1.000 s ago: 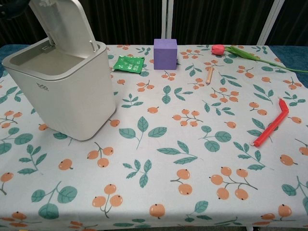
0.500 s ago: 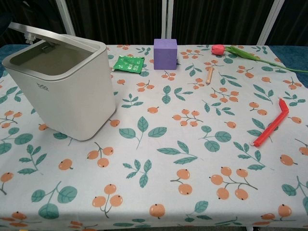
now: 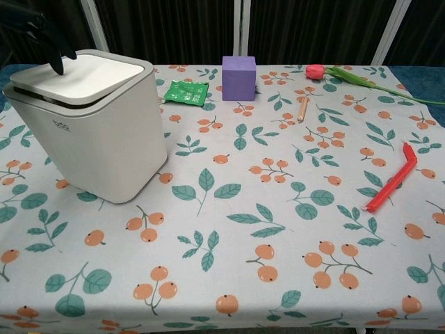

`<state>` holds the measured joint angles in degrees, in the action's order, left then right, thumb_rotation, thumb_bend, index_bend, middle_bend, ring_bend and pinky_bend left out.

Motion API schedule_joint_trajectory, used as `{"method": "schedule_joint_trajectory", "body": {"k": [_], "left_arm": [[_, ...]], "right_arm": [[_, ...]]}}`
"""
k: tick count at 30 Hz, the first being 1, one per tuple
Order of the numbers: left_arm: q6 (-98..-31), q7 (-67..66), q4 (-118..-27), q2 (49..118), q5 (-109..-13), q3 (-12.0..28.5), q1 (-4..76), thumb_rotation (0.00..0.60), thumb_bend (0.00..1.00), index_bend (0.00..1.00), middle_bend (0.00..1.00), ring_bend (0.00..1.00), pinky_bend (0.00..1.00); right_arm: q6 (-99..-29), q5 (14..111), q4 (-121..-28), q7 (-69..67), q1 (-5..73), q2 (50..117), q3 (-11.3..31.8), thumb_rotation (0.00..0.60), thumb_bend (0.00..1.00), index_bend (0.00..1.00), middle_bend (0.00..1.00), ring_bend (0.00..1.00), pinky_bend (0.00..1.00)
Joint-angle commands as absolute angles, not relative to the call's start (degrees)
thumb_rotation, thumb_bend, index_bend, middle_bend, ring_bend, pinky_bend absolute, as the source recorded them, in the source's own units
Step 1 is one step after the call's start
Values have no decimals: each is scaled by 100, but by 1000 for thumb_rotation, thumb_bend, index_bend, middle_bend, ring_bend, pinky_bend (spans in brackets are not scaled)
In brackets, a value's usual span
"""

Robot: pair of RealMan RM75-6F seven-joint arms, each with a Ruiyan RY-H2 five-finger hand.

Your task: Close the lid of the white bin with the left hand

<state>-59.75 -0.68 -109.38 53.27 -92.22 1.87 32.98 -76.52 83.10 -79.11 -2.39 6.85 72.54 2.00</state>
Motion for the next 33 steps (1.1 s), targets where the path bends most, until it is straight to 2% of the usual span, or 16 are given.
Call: {"method": "schedule_joint_trajectory", "body": {"k": [1, 18, 21, 26, 32, 33], "left_arm": [[-5976, -55, -10912, 5367, -9230, 163, 3281, 600, 726, 242, 328, 202, 188], [-5932, -161, -10811, 5544, -9211, 68, 3235, 600, 726, 245, 350, 202, 189], [-6383, -95, -10810, 5559, -9272, 204, 3108, 600, 718, 245, 350, 202, 190], [-7551, -135, -10758, 5659, -9353, 435, 2643, 600, 691, 253, 350, 202, 195], [-8066, -431, -10744, 5582, -9026, 202, 2005, 600, 554, 263, 336, 202, 197], [-8068, -527, -10743, 5559, -8904, 146, 1911, 600, 506, 262, 326, 202, 196]], "right_arm": [[-7640, 8297, -7899, -246, 682, 7259, 197, 600, 214, 0, 0, 0, 0], [-7635, 8308, -7944, -203, 680, 7288, 174, 600, 214, 0, 0, 0, 0], [-7667, 8303, -7959, -215, 668, 7268, 186, 600, 214, 0, 0, 0, 0], [-7700, 8294, -7989, -217, 653, 7243, 199, 600, 214, 0, 0, 0, 0], [-7772, 8306, -8025, -195, 627, 7216, 209, 600, 215, 0, 0, 0, 0], [-7796, 8303, -8041, -180, 618, 7205, 217, 600, 215, 0, 0, 0, 0]]}}
